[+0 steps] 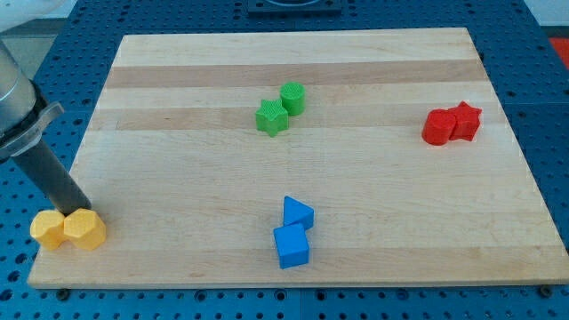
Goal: Place the yellow heart to the left of the yellow hexagon
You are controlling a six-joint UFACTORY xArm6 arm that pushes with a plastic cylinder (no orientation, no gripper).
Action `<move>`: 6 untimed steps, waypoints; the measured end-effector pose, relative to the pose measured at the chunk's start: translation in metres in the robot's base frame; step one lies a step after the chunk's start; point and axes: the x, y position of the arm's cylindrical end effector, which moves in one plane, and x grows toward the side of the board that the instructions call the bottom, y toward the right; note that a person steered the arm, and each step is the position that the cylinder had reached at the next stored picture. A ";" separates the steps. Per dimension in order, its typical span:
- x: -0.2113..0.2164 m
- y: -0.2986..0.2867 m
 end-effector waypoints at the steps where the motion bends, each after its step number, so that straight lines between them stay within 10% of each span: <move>1: -0.036 0.023; 4: -0.157 0.108; 6: -0.332 0.308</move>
